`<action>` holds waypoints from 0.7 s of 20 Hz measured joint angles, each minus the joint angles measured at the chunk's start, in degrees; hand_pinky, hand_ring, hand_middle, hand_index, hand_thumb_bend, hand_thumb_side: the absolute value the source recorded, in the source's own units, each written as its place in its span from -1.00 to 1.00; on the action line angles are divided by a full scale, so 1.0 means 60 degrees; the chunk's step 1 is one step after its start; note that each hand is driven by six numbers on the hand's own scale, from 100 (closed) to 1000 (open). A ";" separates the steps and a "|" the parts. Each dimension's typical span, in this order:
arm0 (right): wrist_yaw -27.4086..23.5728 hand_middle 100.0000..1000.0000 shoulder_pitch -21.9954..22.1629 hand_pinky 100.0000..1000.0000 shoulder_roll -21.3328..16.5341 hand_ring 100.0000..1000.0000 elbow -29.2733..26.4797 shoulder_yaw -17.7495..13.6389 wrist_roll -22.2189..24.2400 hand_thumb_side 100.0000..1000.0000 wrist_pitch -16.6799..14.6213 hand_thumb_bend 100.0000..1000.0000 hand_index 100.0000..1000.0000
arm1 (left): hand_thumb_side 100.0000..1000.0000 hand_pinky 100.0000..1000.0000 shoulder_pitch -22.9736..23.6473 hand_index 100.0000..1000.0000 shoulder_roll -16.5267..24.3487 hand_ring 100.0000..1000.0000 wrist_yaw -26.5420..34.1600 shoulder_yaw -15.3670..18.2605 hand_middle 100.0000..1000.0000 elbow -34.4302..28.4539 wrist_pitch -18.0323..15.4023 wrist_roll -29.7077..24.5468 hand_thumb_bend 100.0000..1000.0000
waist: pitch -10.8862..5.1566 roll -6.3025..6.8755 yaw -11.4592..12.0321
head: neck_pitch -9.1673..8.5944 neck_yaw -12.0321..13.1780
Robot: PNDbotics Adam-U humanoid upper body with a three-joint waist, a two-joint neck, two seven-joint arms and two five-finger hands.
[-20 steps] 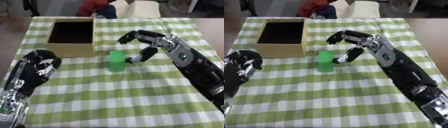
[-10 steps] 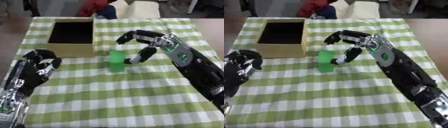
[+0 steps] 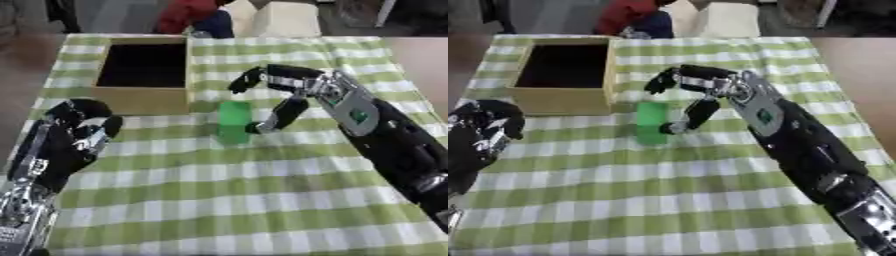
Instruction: Pick up objects on the table and place them in the box.
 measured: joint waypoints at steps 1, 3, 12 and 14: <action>0.0064 0.53 0.0000 0.71 0.0039 0.63 0.0083 0.0001 0.0005 -0.56 -0.0015 -0.23 0.78 | -0.67 -0.10 0.0000 0.18 0.0000 0.35 0.0000 0.0000 0.10 -0.0001 0.0000 0.0000 0.03 | 0.0000 0.0000 0.0004 | 0.0000 -0.0009; 0.0204 0.52 -0.0003 0.71 0.0114 0.63 0.0242 0.0000 0.0013 -0.55 -0.0057 -0.22 0.78 | -0.67 -0.10 0.0000 0.18 0.0000 0.35 0.0000 -0.0001 0.10 -0.0001 0.0001 -0.0001 0.03 | 0.0000 0.0007 0.0005 | 0.0000 -0.0020; 0.0791 0.50 -0.0053 0.69 0.0356 0.61 0.0859 -0.0089 -0.0136 -0.53 -0.0128 -0.19 0.77 | -0.68 -0.10 0.0000 0.18 -0.0001 0.35 0.0000 -0.0003 0.10 -0.0002 0.0002 -0.0002 0.04 | 0.0004 0.0051 0.0013 | 0.0001 -0.0057; 0.0942 0.49 -0.0053 0.69 0.0393 0.60 0.0962 -0.0116 -0.0237 -0.53 -0.0085 -0.18 0.76 | -0.68 -0.10 0.0000 0.18 -0.0003 0.35 0.0000 -0.0004 0.10 -0.0002 0.0002 -0.0002 0.04 | 0.0007 0.0055 0.0013 | 0.0001 -0.0059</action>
